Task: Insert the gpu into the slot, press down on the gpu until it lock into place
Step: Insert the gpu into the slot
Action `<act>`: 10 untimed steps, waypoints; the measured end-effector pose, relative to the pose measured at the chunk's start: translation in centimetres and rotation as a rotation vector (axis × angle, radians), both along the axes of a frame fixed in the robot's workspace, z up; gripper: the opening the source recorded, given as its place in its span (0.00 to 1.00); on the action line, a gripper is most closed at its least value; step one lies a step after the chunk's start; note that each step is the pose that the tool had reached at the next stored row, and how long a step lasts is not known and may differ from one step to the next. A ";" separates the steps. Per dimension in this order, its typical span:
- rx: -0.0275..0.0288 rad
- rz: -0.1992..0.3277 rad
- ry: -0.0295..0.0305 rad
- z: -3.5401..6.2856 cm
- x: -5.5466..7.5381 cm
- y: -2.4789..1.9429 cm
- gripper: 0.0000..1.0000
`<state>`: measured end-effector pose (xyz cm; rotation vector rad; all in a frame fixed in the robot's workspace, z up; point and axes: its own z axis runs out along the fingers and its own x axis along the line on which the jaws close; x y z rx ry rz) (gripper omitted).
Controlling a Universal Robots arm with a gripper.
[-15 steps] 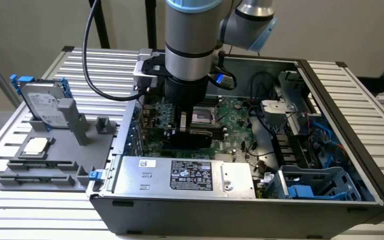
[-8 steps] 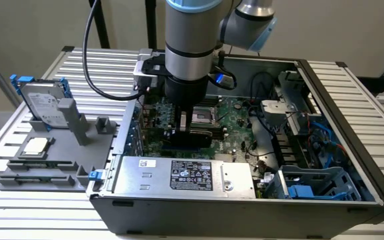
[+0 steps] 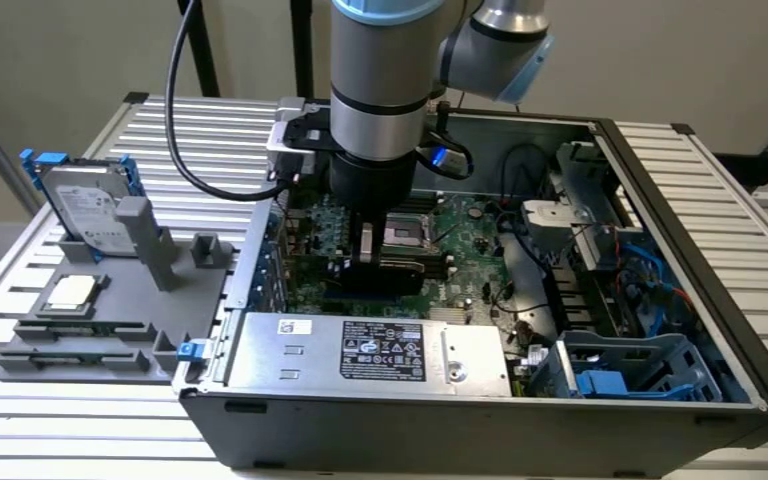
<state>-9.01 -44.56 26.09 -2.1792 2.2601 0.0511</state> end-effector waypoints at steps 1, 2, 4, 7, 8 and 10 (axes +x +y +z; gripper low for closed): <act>-0.0001 0.000 0.0001 0.00 0.0 0.00 0.26; -0.0002 0.000 0.0001 0.00 0.0 0.00 0.26; 0.0001 0.000 0.0002 -0.04 0.0 0.00 0.26; 0.0000 0.000 0.0016 -0.11 0.0 0.00 0.26; 0.0000 0.000 0.0023 -0.13 0.0 0.00 0.26; -0.0001 0.000 0.0037 -0.16 0.0 0.00 0.26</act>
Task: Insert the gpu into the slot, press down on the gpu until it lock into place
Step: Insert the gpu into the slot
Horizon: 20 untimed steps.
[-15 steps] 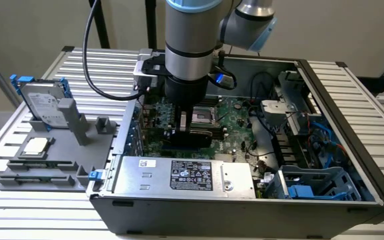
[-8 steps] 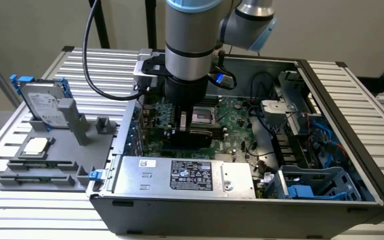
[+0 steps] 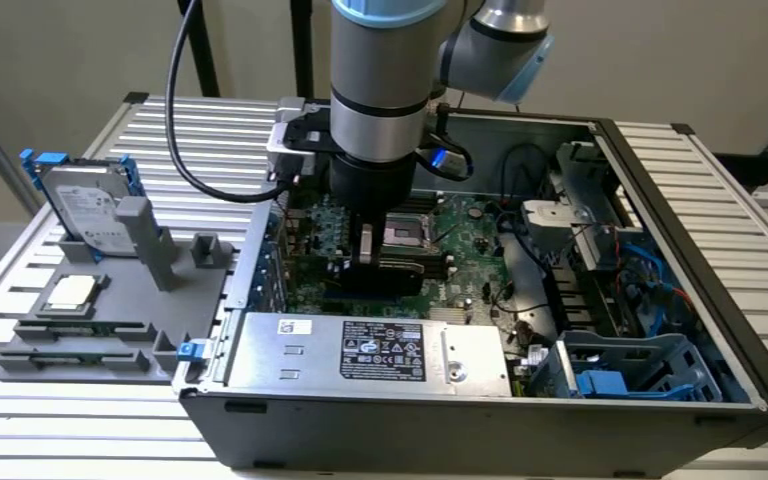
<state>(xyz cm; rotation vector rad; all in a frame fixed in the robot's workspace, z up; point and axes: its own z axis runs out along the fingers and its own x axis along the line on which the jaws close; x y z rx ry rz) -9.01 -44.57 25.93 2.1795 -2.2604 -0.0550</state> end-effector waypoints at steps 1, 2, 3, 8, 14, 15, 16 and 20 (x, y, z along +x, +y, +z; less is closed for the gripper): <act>0.0002 0.000 0.0002 -0.03 0.0 0.00 0.26; 0.0002 0.000 0.0007 -0.05 0.0 0.00 0.26; 0.0002 0.000 0.0015 -0.07 0.0 0.00 0.26; 0.0001 0.000 0.0076 -0.22 0.1 0.00 0.26; 0.0000 0.000 0.0110 -0.30 0.3 -0.01 0.26; 0.0000 0.000 0.0110 -0.31 0.3 0.00 0.26; 0.0000 0.000 0.0110 -0.32 0.4 0.00 0.26; 0.0002 0.000 0.0109 -0.32 0.4 0.00 0.33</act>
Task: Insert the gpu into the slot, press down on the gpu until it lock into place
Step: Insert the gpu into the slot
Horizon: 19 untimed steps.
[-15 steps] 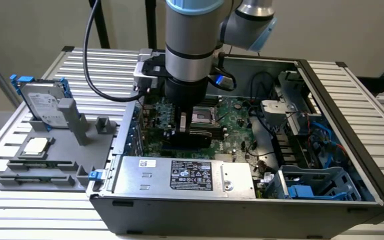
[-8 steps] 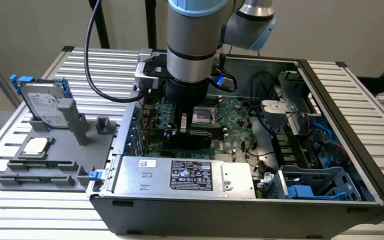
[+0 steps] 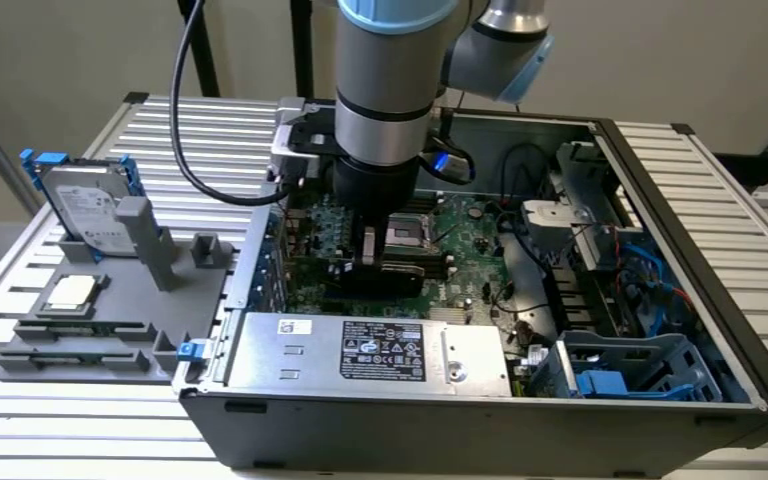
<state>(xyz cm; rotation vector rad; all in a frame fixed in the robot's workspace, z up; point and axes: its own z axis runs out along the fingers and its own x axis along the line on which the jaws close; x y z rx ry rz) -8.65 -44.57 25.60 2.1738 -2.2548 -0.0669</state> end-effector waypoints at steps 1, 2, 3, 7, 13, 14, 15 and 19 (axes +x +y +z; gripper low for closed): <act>-0.0001 0.000 0.0000 0.08 0.0 0.00 0.40; 0.0001 0.000 0.0000 0.37 0.0 0.00 0.40; 0.0000 0.000 0.0001 0.82 0.0 0.00 0.40; -0.0001 0.000 0.0002 2.66 0.0 0.00 0.40; -0.0003 0.001 0.0001 3.35 -0.2 0.00 0.25; -0.0003 0.001 0.0001 3.35 -0.2 0.00 0.20; -0.0003 0.001 0.0001 3.35 -0.2 0.00 0.14; -0.0003 0.001 0.0001 3.36 -0.2 0.00 0.11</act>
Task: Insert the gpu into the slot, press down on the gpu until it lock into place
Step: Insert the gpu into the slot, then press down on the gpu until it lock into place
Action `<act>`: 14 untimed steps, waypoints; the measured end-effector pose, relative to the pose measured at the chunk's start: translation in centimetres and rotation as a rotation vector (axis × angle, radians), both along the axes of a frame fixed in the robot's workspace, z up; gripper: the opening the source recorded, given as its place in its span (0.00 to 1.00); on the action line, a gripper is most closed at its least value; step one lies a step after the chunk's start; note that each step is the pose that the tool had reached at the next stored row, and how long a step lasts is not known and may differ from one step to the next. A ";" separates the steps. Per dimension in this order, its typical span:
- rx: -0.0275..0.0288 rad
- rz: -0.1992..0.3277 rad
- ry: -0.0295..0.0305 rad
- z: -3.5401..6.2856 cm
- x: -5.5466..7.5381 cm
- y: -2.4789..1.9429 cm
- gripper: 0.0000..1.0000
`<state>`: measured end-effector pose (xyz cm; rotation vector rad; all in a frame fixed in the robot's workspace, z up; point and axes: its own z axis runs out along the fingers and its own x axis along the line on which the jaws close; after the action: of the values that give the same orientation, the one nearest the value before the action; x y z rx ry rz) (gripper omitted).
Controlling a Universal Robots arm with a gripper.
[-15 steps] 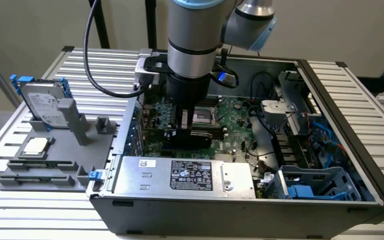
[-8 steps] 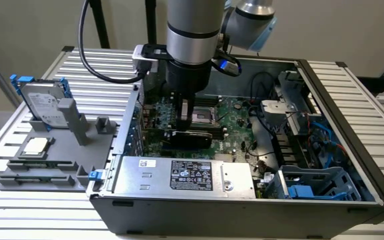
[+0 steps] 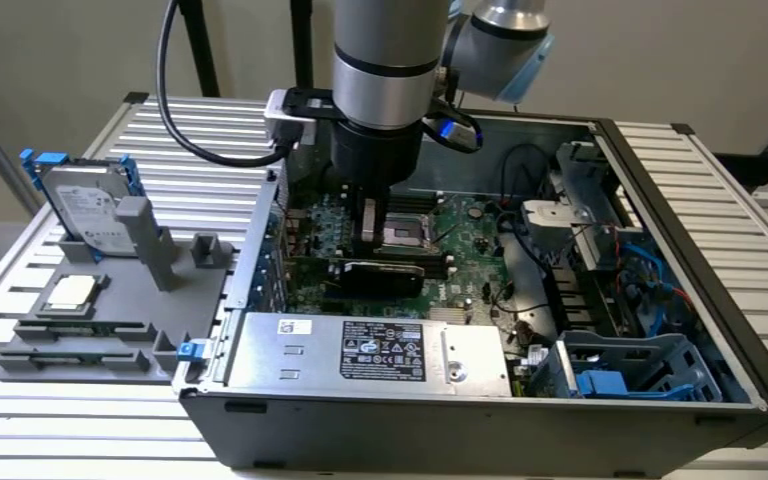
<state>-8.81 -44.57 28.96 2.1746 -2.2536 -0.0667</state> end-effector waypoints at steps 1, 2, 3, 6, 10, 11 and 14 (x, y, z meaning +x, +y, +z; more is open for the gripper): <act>0.0000 0.000 0.0000 0.00 0.0 0.00 0.11; 0.0000 0.000 0.0000 0.00 0.0 0.00 0.11; 0.0000 0.000 0.0000 0.00 0.0 0.00 0.11; 0.0000 0.000 0.0000 0.00 0.0 0.00 0.11; 0.0000 0.000 0.0000 0.00 0.0 0.00 0.11; -0.0001 0.000 0.0001 0.00 0.0 0.00 0.11; 0.0003 0.000 0.0000 -0.17 -0.2 0.02 0.11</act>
<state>-9.00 -44.55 28.79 2.1746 -2.2538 -0.0670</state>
